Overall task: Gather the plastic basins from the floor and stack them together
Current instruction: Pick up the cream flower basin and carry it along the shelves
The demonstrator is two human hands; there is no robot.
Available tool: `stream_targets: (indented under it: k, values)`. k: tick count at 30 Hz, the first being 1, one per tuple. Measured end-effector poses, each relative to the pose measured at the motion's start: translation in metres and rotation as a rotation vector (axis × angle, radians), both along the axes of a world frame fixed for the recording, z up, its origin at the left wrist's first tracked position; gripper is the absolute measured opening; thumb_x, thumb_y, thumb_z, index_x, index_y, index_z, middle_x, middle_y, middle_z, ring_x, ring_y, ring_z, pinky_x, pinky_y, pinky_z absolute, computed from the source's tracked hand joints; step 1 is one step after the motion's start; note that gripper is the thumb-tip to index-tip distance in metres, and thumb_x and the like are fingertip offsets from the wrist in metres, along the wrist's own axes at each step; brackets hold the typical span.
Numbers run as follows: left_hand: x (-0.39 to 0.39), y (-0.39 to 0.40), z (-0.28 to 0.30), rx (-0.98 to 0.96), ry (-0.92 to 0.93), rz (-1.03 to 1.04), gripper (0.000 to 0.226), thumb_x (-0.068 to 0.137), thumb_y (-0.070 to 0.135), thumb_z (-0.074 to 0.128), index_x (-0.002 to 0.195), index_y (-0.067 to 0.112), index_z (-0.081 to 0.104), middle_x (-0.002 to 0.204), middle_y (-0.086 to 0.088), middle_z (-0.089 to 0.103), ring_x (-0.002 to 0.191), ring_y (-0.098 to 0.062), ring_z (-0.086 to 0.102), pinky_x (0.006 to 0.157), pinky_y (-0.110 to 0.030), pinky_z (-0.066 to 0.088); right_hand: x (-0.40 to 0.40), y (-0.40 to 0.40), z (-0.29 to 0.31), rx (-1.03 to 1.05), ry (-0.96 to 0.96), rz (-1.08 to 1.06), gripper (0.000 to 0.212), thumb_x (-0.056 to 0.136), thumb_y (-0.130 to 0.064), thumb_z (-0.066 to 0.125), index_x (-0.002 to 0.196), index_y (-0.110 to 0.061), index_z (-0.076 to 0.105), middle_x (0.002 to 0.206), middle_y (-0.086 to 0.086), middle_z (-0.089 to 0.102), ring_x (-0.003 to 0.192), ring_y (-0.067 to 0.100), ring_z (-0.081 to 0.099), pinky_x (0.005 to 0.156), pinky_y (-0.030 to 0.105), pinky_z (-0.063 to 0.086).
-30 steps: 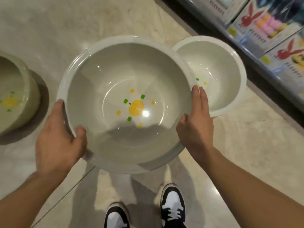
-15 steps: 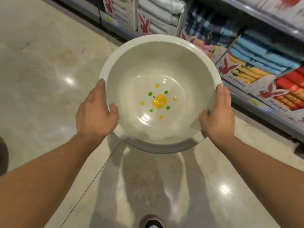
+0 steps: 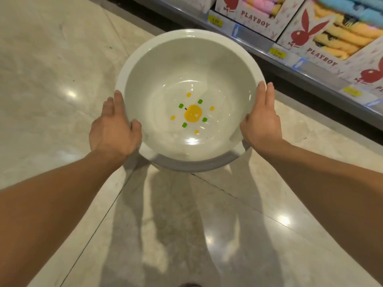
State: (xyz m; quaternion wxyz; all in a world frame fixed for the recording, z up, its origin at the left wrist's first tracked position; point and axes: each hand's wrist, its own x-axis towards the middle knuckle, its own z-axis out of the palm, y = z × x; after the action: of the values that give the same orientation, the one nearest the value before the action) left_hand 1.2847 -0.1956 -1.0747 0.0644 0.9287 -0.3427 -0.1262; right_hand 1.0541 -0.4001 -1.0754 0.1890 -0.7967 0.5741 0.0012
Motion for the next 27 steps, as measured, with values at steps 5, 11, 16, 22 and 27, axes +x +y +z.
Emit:
stream_targets:
  k: [5,11,16,22,27]
  values:
    - [-0.003,-0.001,-0.014,-0.044,0.052,0.078,0.074,0.097,0.040,0.042,0.159,0.019,0.008,0.162,-0.011,0.026,0.122,-0.047,0.052,0.091,-0.052,0.048,0.004,-0.008,-0.015,0.100,0.141,0.028,0.092,0.099,-0.030,0.057,0.157,-0.025,-0.014,0.165,-0.001,-0.018,0.144,0.042,0.028,0.112,0.053,0.035]
    - [0.010,0.008,0.047,-0.014,-0.056,-0.040,0.073,0.096,0.061,0.037,0.156,0.022,0.024,0.166,-0.012,0.016,0.149,-0.033,0.021,0.112,-0.054,0.031,0.005,-0.003,0.040,0.121,0.308,0.130,0.088,0.095,-0.063,0.045,0.157,-0.035,-0.010,0.166,0.001,-0.018,0.151,0.043,-0.002,0.120,0.058,0.011]
    - [0.029,0.054,0.159,-0.080,-0.170,-0.094,0.073,0.096,0.064,0.031,0.158,0.025,0.025,0.166,-0.008,0.017,0.151,-0.029,0.018,0.116,-0.051,0.022,0.027,0.048,0.143,-0.096,0.261,0.484,0.081,0.093,-0.071,0.035,0.156,-0.037,-0.002,0.167,-0.003,-0.002,0.152,0.034,0.006,0.119,0.057,0.019]
    - [0.055,0.173,0.330,-0.084,-0.237,0.036,0.069,0.092,0.061,0.036,0.151,0.024,0.040,0.157,-0.009,0.038,0.141,-0.032,0.036,0.112,-0.052,0.029,0.096,0.120,0.326,-0.226,0.139,0.799,0.074,0.092,-0.070,0.037,0.154,-0.038,0.014,0.166,-0.001,0.017,0.150,0.034,0.017,0.113,0.055,0.029]
    - [0.084,0.296,0.505,-0.040,-0.315,0.240,0.070,0.090,0.059,0.041,0.147,0.019,0.048,0.146,-0.014,0.052,0.132,-0.036,0.048,0.106,-0.052,0.037,0.179,0.190,0.494,-0.331,0.060,0.956,0.072,0.091,-0.070,0.034,0.154,-0.037,0.021,0.163,0.000,0.026,0.150,0.036,0.018,0.113,0.055,0.031]
